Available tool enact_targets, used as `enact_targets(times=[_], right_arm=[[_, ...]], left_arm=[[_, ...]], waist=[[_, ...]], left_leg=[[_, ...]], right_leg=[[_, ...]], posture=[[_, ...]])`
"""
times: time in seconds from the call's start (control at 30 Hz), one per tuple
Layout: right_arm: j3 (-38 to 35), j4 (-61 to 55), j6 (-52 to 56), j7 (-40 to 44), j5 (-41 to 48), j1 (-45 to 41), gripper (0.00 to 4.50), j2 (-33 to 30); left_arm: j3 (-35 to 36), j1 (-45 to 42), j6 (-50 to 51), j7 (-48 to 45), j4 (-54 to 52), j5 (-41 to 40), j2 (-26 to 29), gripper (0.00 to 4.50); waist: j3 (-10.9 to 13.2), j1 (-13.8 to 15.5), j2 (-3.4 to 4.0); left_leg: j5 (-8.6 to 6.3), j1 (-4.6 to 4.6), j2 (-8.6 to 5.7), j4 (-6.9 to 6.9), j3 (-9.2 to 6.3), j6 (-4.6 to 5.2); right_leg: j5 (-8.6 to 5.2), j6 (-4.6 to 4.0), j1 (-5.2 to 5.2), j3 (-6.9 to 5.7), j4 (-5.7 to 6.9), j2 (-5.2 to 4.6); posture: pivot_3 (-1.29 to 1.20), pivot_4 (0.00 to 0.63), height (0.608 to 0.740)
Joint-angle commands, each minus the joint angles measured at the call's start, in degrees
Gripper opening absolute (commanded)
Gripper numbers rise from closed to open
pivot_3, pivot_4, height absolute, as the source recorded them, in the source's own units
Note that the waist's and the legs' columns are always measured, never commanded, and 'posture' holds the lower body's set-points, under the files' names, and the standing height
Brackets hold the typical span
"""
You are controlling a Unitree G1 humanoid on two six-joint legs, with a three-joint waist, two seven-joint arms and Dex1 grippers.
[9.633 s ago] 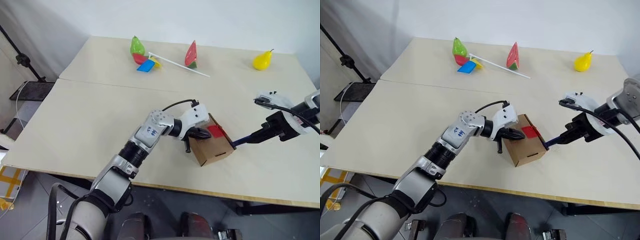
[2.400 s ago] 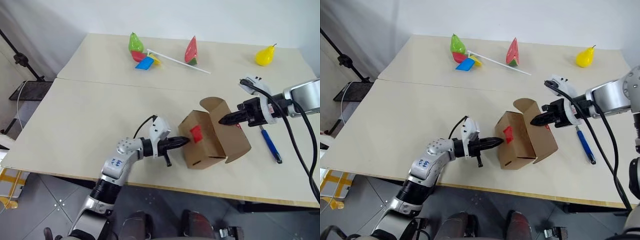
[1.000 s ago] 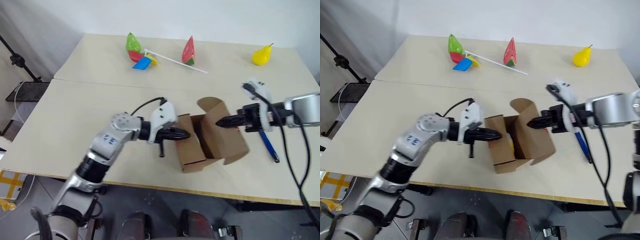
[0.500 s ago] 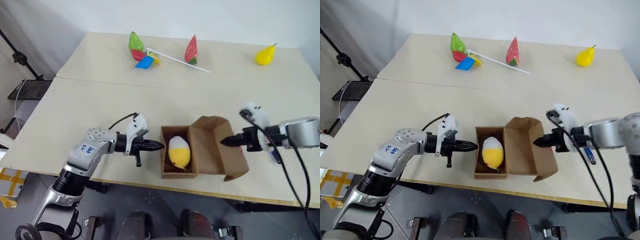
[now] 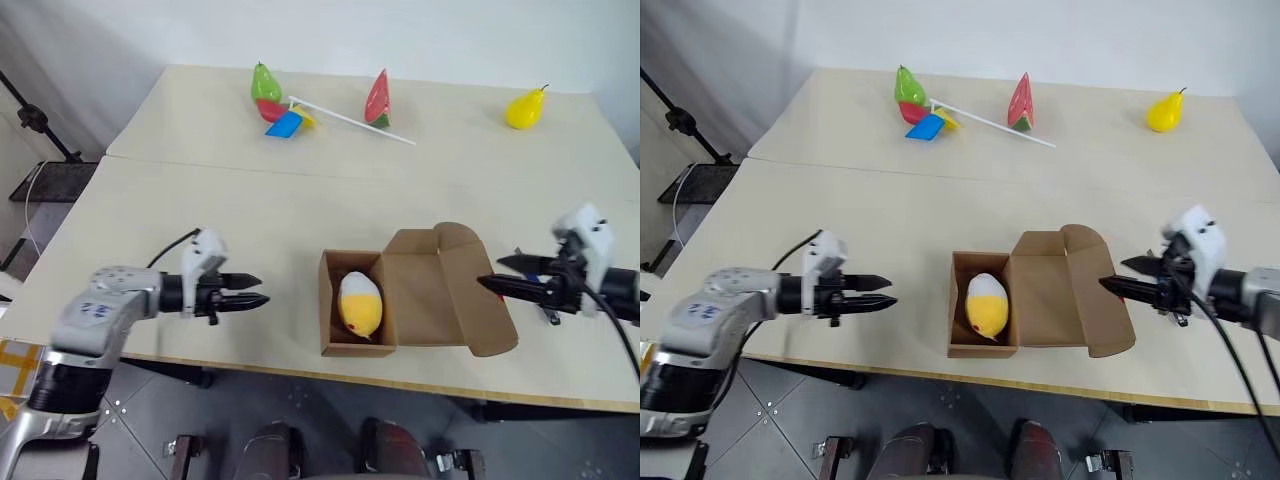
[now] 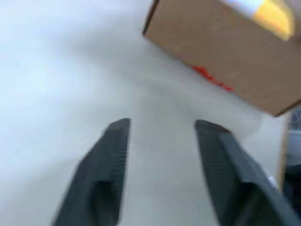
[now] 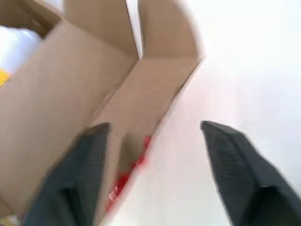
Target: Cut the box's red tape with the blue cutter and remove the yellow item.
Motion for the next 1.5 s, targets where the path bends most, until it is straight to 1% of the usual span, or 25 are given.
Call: enact_targets(times=[0.03, 0.1, 0.13, 0.17, 0.2, 0.27, 0.33, 0.4, 0.47, 0.5, 0.57, 0.63, 0.67, 0.7, 0.77, 0.83, 0.93, 1.07, 1.17, 1.33, 1.43, 1.5], right_arm=[[-8.80, -3.98, -11.73, 12.25, -0.03, 3.53, 4.50, 2.98], [-10.83, -6.90, -10.61, 15.97, 2.01, 6.28, 4.50, 2.82], [-11.73, -8.24, -11.51, 17.65, 3.45, 6.76, 4.50, 3.95], [-12.65, -10.29, -10.95, 20.15, 4.19, 9.18, 4.50, 3.83], [-12.73, -12.09, -14.67, 21.87, 2.06, 10.61, 4.50, 5.14], [-14.10, -15.67, -17.52, 21.63, 0.94, 13.70, 4.50, 8.37], [-15.69, -17.13, -19.67, 20.64, -0.70, 16.71, 4.50, 11.32], [-16.54, -18.30, -21.04, 19.88, -2.07, 19.04, 4.50, 13.12], [-17.80, -19.77, -21.11, 18.85, -2.03, 21.22, 4.50, 14.38], [-19.32, -20.67, -20.78, 18.33, -1.88, 22.93, 4.50, 14.97], [-20.85, -21.78, -20.46, 17.58, -1.74, 24.85, 4.50, 15.53], [-22.83, -22.31, -20.06, 15.57, -2.16, 25.65, 4.50, 15.65], [-23.31, -22.58, -20.20, 15.00, -2.45, 25.90, 4.50, 15.64], [-23.66, -23.03, -19.94, 15.03, -2.40, 26.44, 4.50, 15.28], [-24.61, -25.39, -17.85, 14.60, -0.61, 28.20, 4.50, 14.63], [-25.47, -27.06, -16.70, 13.85, 0.49, 29.13, 4.50, 14.24], [-26.55, -28.58, -15.08, 11.43, 2.04, 29.05, 4.50, 13.93], [-28.69, -28.85, -13.65, 9.88, 3.05, 29.89, 4.50, 14.38], [-29.76, -28.27, -14.65, 10.38, 2.14, 31.11, 4.50, 15.27], [-28.43, -27.98, -15.70, 9.32, 1.47, 30.85, 4.50, 16.04], [-28.35, -27.80, -16.02, 9.50, 1.45, 31.18, 4.50, 16.36], [-28.20, -27.52, -16.24, 10.52, 1.27, 31.81, 4.50, 16.38]], left_arm=[[7.16, 0.11, -0.84, -5.60, -1.76, -4.74, 5.91, 3.44], [9.11, -0.42, 1.28, -7.08, -2.24, -7.53, 7.92, 4.03], [9.36, -0.35, 1.78, -7.59, -2.11, -8.06, 8.76, 4.24], [9.69, 0.09, 2.72, -8.25, -2.14, -8.87, 9.56, 4.47], [9.73, 0.11, 2.83, -8.77, -1.93, -9.20, 10.06, 4.47], [8.06, -2.31, 4.08, -9.71, -2.15, -10.41, 10.39, 4.47], [3.42, -8.23, 5.24, -8.67, -2.78, -9.82, 8.25, 4.47], [-0.48, -13.12, 4.60, -7.82, -2.36, -8.09, 6.02, 4.47], [-4.35, -18.72, 3.74, -7.10, -1.46, -6.40, 2.96, 4.47], [-9.22, -23.24, 2.03, -8.53, -0.44, -3.84, 0.40, 4.47], [-14.81, -28.03, -0.25, -10.74, 1.23, -0.73, -2.20, 4.47], [-22.63, -35.64, 0.04, -10.22, 6.67, 3.69, -9.53, 4.47], [-24.95, -38.01, 0.19, -10.03, 8.79, 5.17, -12.02, 4.47], [-28.06, -39.92, 0.18, -9.95, 10.55, 7.91, -13.35, 4.47], [-34.22, -42.67, -0.92, -9.35, 14.08, 13.63, -16.38, 4.47], [-38.05, -44.21, -3.79, -10.13, 16.53, 17.48, -18.06, 4.47], [-40.99, -44.71, -7.01, -13.34, 18.24, 20.34, -18.52, 4.47], [-43.40, -44.72, -8.66, -16.56, 18.38, 23.21, -19.09, 4.47], [-44.99, -44.45, -11.75, -18.56, 19.16, 25.43, -19.80, 3.87], [-43.20, -44.83, -14.09, -15.24, 24.97, 28.07, -23.86, 2.42], [-40.32, -45.22, -14.42, -14.38, 26.74, 27.18, -25.75, 1.62], [-36.00, -45.91, -12.76, -12.14, 28.72, 24.70, -28.50, 1.11]], waist=[[0.06, -0.01, -0.06], [0.12, 0.01, -0.12], [0.14, 0.04, -0.09], [0.14, 0.10, -0.09], [0.16, 0.22, -0.07], [0.21, 0.38, -0.16], [0.34, 0.77, -0.39], [0.38, 0.98, -0.45], [0.38, 1.00, -0.48], [0.38, 0.93, -0.49], [0.40, 1.20, -0.52], [0.40, 1.26, -0.52], [0.41, 1.27, -0.53], [0.42, 1.26, -0.54], [0.41, 0.82, -0.53], [0.42, 0.26, -0.54], [0.46, -0.08, -0.54], [0.47, 0.37, -0.56], [0.47, 0.86, -0.58], [0.48, 0.94, -0.59], [0.48, 0.94, -0.59], [0.49, 1.01, -0.61]], left_leg=[[0.02, 0.06, -0.01, 0.00, 0.00, -0.04], [0.05, 0.08, 0.06, -0.01, -0.03, -0.10], [0.06, 0.11, 0.13, -0.01, -0.05, -0.11], [0.05, 0.23, 0.14, -0.02, -0.05, -0.11], [0.05, 0.28, 0.14, -0.03, -0.04, -0.11], [0.02, 0.54, 0.14, -0.09, -0.07, -0.13], [0.02, 0.56, 0.13, -0.10, -0.10, -0.14], [0.03, 0.54, 0.09, -0.02, -0.12, -0.12], [0.05, 0.59, 0.01, 0.01, -0.02, -0.09], [0.05, 0.60, 0.00, 0.01, -0.01, -0.08], [0.06, 0.61, -0.19, 0.02, -0.04, -0.09], [0.07, 0.63, -0.19, 0.00, -0.02, -0.11], [0.07, 0.63, -0.20, 0.01, -0.01, -0.11], [0.08, 0.60, -0.21, 0.02, 0.00, -0.08], [0.08, 0.61, -0.20, -0.01, 0.03, -0.08], [0.08, 0.62, -0.17, -0.08, 0.01, -0.09], [0.08, 0.61, -0.12, -0.09, 0.02, -0.10], [0.07, 0.60, 0.05, 0.05, -0.02, -0.08], [0.04, 0.58, 0.04, 0.09, -0.04, 0.04], [0.01, 0.58, 0.04, 0.15, -0.06, 0.10], [0.01, 0.58, 0.05, 0.17, -0.06, 0.10], [0.00, 0.57, 0.05, 0.20, -0.07, 0.12]], right_leg=[[0.00, -0.02, 0.04, 0.01, 0.03, 0.07], [-0.02, -0.06, 0.04, 0.01, 0.08, 0.11], [-0.02, -0.07, 0.05, 0.02, 0.11, 0.11], [-0.02, -0.07, 0.15, 0.06, 0.13, 0.09], [-0.02, -0.07, 0.22, 0.07, 0.11, 0.08], [-0.02, -0.06, 0.45, 0.09, 0.11, 0.06], [-0.02, -0.07, 0.48, 0.08, 0.14, 0.06], [-0.02, -0.07, 0.51, 0.14, 0.14, 0.04], [-0.02, -0.07, 0.54, 0.24, 0.14, 0.02], [-0.02, -0.07, 0.54, 0.26, 0.15, 0.02], [-0.02, -0.07, 0.54, 0.20, 0.22, 0.05], [-0.02, -0.07, 0.52, 0.21, 0.24, 0.06], [-0.02, -0.07, 0.54, 0.21, 0.24, 0.07], [-0.02, -0.07, 0.54, 0.21, 0.17, 0.08], [-0.02, -0.07, 0.52, 0.26, 0.15, 0.08], [-0.03, -0.08, 0.48, 0.25, 0.17, 0.11], [-0.05, -0.12, 0.39, 0.29, 0.21, 0.14], [-0.06, -0.15, 0.40, 0.32, 0.26, 0.10], [-0.05, -0.15, 0.43, 0.32, 0.24, -0.03], [-0.05, -0.14, 0.47, 0.32, 0.24, -0.04], [-0.05, -0.14, 0.46, 0.32, 0.27, -0.04], [-0.05, -0.14, 0.47, 0.32, 0.29, -0.04]], posture=[[0.00, 0.150, 0.740], [0.00, 0.150, 0.740], [0.00, 0.150, 0.740], [0.00, 0.150, 0.740], [0.00, 0.150, 0.740], [0.00, 0.150, 0.740], [0.00, 0.150, 0.740], [0.00, 0.150, 0.740], [0.00, 0.150, 0.740], [0.00, 0.150, 0.740], [0.00, 0.150, 0.740], [0.00, 0.150, 0.740], [0.00, 0.150, 0.740], [0.00, 0.150, 0.740], [0.00, 0.150, 0.740], [0.00, 0.150, 0.740], [0.00, 0.150, 0.740], [0.00, 0.150, 0.740], [0.00, 0.150, 0.740], [0.00, 0.150, 0.740], [0.00, 0.150, 0.740], [0.00, 0.150, 0.740]])
